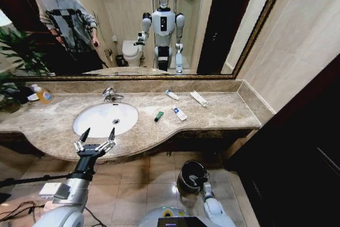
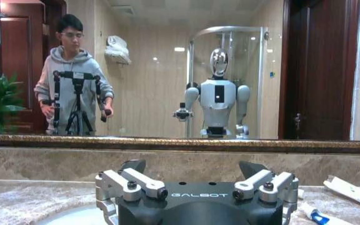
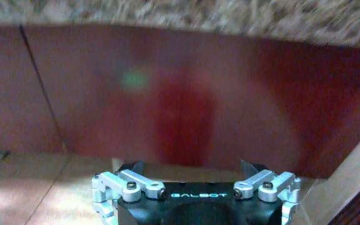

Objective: Pick up the trash from the sink and place it in the trash bin.

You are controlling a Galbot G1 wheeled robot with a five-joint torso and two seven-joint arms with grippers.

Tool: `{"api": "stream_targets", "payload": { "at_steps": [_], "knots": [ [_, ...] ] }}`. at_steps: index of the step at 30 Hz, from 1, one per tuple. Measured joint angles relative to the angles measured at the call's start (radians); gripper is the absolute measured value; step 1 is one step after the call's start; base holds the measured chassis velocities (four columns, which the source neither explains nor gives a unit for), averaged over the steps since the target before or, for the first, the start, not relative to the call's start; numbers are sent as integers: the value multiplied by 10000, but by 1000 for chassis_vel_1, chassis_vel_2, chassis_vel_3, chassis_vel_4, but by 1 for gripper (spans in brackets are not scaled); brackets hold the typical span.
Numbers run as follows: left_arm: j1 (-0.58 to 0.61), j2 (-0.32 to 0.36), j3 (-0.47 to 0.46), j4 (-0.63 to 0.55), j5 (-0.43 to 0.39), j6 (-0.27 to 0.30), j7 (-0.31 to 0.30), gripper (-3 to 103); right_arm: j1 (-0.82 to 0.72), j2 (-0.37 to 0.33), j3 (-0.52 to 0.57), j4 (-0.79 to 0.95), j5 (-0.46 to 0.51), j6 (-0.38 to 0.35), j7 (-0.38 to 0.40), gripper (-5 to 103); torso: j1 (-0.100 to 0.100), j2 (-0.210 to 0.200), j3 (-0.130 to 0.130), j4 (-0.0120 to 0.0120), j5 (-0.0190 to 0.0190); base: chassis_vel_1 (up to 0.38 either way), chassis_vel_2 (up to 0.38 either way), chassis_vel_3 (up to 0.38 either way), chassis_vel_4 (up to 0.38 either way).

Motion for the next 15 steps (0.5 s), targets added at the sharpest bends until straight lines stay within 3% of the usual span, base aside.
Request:
{"api": "stream_targets", "payload": {
  "at_steps": [6, 15],
  "knots": [
    [0, 0, 0, 0, 0, 0, 1, 100, -1439, -210, 106, 2942, 715, -637, -263, 100, 0, 0, -1, 0, 0, 0, 0, 0, 0],
    [0, 0, 0, 0, 0, 0, 1, 100, -4244, -186, 445, 7188, 138, -878, -570, 100, -2, 1, -1, -2, -1, 0, 0, 0, 0]
  ]
}}
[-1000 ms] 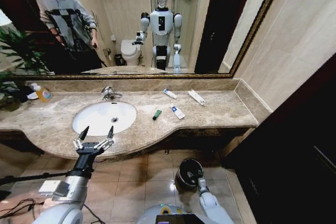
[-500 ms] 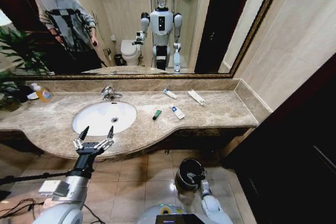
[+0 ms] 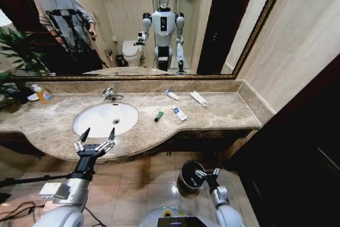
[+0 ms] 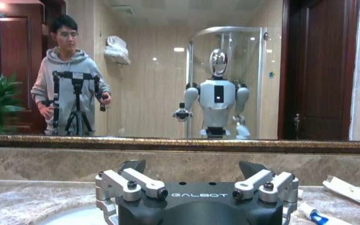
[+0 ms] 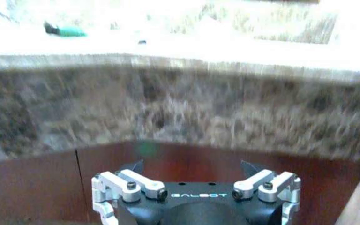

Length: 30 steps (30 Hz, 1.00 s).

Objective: Pick up the trash from the sink and place it in the trash bin.

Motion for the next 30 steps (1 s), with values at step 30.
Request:
{"api": "stream_targets", "payload": {
  "at_steps": [30],
  "knots": [
    [0, 0, 1, 0, 0, 0, 0, 100, 2875, -2533, -469, 3135, 2899, -2783, 458, 100, 3, -1, 2, 2, 3, 0, 0, 0, 0]
  ]
}}
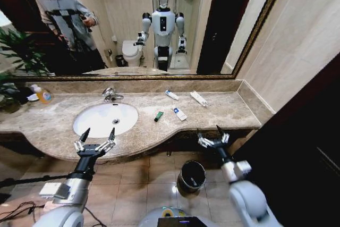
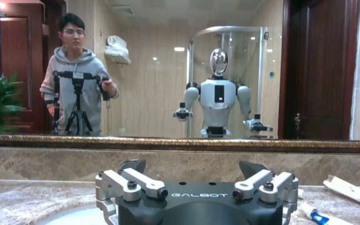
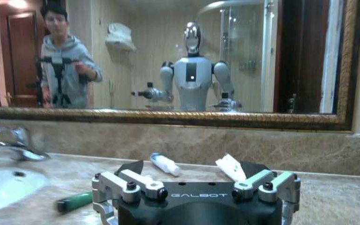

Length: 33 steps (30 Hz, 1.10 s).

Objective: Pick up the trash from the sink and place it in the trash bin.

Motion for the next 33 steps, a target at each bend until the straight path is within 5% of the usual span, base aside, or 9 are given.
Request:
{"api": "stream_targets", "payload": {
  "at_steps": [9, 17, 33],
  "knots": [
    [0, -1, 0, 0, 0, 0, 0, 100, 4142, -929, -705, -3363, 858, -696, -333, 100, 2, 0, 0, 0, -2, 0, 0, 0, 0],
    [-1, 0, -1, 0, 0, 0, -1, 100, 7203, -524, -2052, -6685, 71, -553, -584, 100, 3, -1, 1, 4, -1, 0, 0, 0, 0],
    [0, 0, -1, 0, 0, 0, 0, 100, 9223, -55, -2675, -10182, -241, -317, -873, 100, 0, -1, 0, 0, -1, 0, 0, 0, 0]
  ]
}}
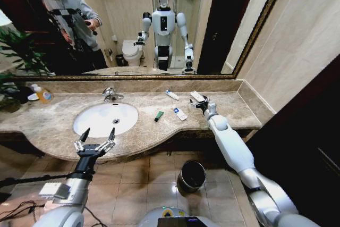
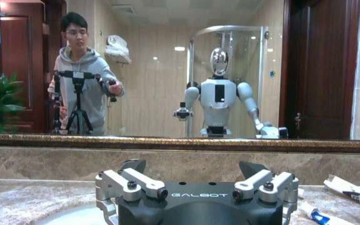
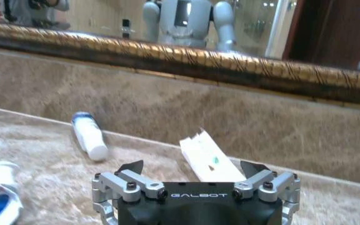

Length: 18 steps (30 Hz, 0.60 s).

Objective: Pick up the trash from the sink and place it in the trash bin.

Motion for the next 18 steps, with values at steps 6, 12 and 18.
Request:
{"api": "stream_targets", "payload": {
  "at_steps": [6, 12, 18],
  "knots": [
    [0, 0, 0, 0, 0, 0, 0, 100, 271, 7, 54, -755, 176, 188, -99, 98, 0, 0, -1, 0, -1, 0, 0, 0, 0],
    [0, 0, 0, 0, 0, 0, 0, 100, 331, -39, 61, -938, 245, 267, -149, 77, 0, 0, -1, -1, -1, 0, 0, 0, 0],
    [0, 0, 0, 0, 0, 0, 0, 100, 405, 11, 49, -1047, 396, 282, -197, 54, 0, 1, -1, 0, -1, 0, 0, 0, 0]
  ]
}}
